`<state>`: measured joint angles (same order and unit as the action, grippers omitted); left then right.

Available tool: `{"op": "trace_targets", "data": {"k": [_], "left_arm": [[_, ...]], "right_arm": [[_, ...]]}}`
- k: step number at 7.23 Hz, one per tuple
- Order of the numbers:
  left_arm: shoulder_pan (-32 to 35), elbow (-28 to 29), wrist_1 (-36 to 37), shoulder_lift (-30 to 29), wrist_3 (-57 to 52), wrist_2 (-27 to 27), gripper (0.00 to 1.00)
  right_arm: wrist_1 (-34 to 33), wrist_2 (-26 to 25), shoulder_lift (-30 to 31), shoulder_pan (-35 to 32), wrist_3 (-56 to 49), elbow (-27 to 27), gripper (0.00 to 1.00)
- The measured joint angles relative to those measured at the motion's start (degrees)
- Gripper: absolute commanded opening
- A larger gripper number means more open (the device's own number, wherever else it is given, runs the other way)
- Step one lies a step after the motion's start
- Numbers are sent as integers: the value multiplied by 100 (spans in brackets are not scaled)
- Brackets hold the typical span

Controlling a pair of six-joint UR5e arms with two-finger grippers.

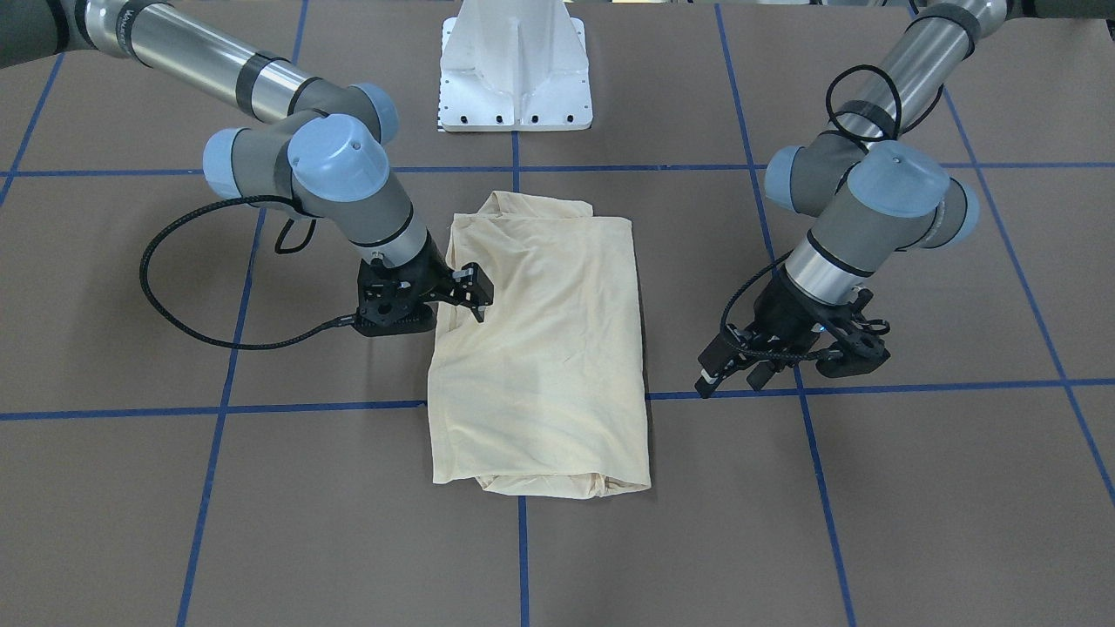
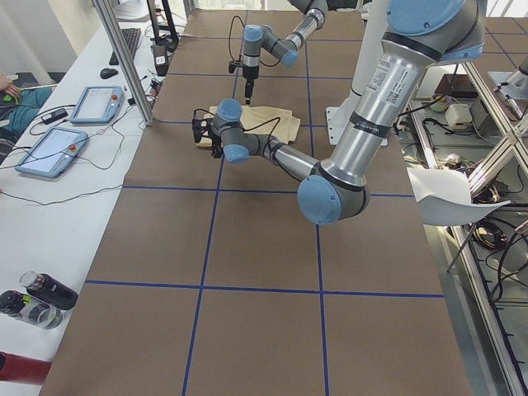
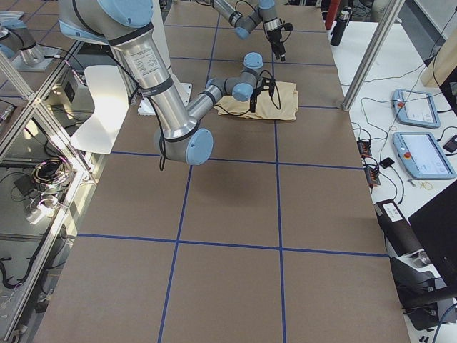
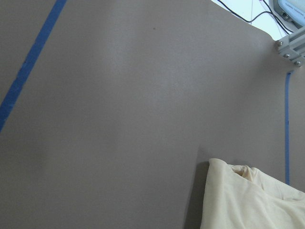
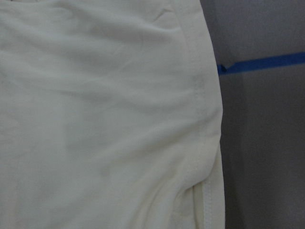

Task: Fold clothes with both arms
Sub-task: 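Slide the right gripper along the shirt's side edge toward the robot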

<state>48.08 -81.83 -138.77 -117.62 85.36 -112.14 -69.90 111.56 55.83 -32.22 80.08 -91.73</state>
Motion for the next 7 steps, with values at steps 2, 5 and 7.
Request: {"op": "trace_targets", "data": {"k": [2, 5, 7], "left_arm": [[0, 3, -8, 15, 6, -8, 100], [-18, 3, -10, 20, 9, -8, 100], [-31, 12, -12, 20, 9, -2, 100]], "right_arm": [[3, -526, 319, 545, 667, -481, 85], [-7, -719, 509, 857, 852, -516, 72], [-17, -711, 513, 873, 854, -538, 70]]}}
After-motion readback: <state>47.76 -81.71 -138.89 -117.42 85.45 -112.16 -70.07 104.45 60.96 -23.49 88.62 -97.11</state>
